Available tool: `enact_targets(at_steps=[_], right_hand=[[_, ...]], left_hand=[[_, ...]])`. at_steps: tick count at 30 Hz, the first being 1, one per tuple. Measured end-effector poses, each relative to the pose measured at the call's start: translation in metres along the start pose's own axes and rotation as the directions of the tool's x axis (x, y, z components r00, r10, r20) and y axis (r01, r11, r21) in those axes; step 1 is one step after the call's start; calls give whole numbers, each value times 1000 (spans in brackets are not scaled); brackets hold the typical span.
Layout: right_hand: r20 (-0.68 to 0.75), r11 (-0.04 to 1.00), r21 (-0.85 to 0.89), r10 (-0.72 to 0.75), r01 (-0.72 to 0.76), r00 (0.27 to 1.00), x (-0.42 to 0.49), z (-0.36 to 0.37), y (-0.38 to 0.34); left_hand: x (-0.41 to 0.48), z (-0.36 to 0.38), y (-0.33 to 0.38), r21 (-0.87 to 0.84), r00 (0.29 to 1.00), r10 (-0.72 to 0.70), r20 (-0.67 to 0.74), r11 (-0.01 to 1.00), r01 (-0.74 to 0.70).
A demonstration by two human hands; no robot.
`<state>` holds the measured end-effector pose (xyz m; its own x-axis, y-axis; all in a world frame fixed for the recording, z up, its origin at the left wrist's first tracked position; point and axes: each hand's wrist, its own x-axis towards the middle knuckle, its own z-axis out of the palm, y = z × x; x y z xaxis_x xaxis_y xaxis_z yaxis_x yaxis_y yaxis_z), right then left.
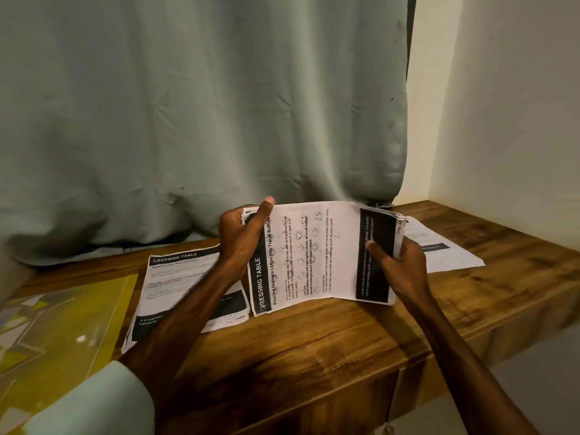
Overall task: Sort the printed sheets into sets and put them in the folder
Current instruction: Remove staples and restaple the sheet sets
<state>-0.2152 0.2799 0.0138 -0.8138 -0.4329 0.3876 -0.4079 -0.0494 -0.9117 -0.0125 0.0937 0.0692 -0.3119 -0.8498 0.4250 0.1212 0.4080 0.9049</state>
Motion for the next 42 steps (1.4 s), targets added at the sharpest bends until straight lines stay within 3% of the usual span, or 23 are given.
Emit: enact_targets(at_steps=[9, 14, 23, 28, 33, 38, 42], right_hand=[[-170, 972, 145, -161, 187, 972, 16, 8, -43], [-234, 964, 129, -199, 233, 952, 25, 16, -42], [-232, 947, 205, -199, 247, 952, 34, 12, -31], [-163, 936, 127, -308, 329, 937, 36, 6, -28], [-191, 915, 74, -377, 396, 906, 42, 4, -20], [-226, 909, 29, -399, 416, 888, 46, 5, -16], [-168, 907, 32, -409, 419, 897, 45, 1, -19]], left_hand=[[2, 8, -5, 40, 997, 1, -71, 999, 1], [1, 8, -3, 44, 996, -19, -87, 999, 23], [-1, 8, -1, 2, 996, -19, -88, 1000, 20], [0, 8, -4, 29, 996, 10, -88, 1000, -7], [-5, 8, -5, 15, 998, 69, -6, 998, -69], [-13, 0, -18, 8, 988, -82, 133, 997, 81], [-13, -9, -39, 101, 962, -92, 257, 993, 68]])
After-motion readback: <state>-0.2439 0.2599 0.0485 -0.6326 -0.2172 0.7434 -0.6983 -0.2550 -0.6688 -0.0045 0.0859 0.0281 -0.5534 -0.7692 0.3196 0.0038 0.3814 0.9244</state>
